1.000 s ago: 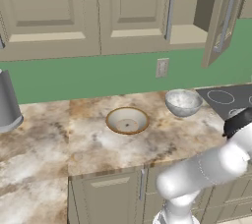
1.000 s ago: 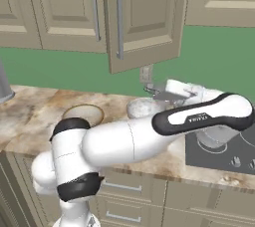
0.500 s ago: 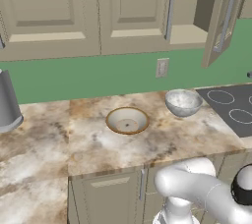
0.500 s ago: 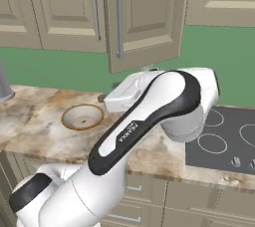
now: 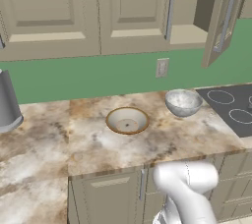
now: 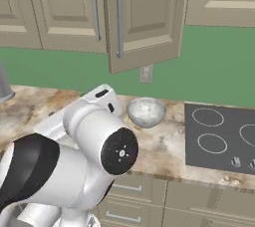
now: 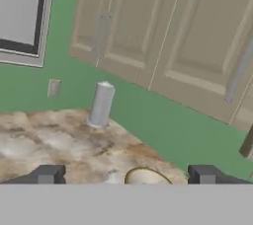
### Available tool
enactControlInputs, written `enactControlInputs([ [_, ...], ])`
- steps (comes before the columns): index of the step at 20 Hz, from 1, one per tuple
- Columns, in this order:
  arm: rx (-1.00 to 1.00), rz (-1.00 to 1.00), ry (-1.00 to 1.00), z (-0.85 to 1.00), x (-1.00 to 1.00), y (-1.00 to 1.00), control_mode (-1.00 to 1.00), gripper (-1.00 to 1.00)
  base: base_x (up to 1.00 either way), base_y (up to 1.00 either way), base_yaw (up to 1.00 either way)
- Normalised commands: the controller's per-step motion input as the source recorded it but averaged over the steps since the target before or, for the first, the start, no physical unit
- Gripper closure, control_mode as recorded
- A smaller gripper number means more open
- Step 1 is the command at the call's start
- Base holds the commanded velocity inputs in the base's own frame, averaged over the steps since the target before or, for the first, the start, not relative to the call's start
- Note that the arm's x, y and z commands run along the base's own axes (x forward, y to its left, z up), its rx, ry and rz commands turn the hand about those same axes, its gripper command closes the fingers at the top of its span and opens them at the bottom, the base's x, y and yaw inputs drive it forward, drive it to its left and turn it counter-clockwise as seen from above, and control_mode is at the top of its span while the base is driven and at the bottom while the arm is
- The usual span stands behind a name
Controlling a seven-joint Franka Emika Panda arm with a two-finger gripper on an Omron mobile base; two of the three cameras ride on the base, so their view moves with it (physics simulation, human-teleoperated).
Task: Open the cabinet. Pick the bowls from the counter and place them in the cabinet. Then close the cabinet.
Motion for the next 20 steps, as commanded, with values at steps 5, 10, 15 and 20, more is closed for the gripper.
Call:
enactControlInputs([
  [5,0.00,-0.76,-0.27,-0.02,-0.04,0.69,-1.00,-1.00,0.00,0.00,0.00],
  [10,0.00,-0.45,-0.11,0.00,0.12,0.66,-1.00,-1.00,0.00,0.00,0.00],
  [15,0.00,-0.27,-0.28,0.00,0.16,0.52,-1.00,-1.00,0.00,0.00,0.00],
  [20,0.00,-0.21,-0.36,0.00,0.11,0.34,-1.00,-1.00,0.00,0.00,0.00],
])
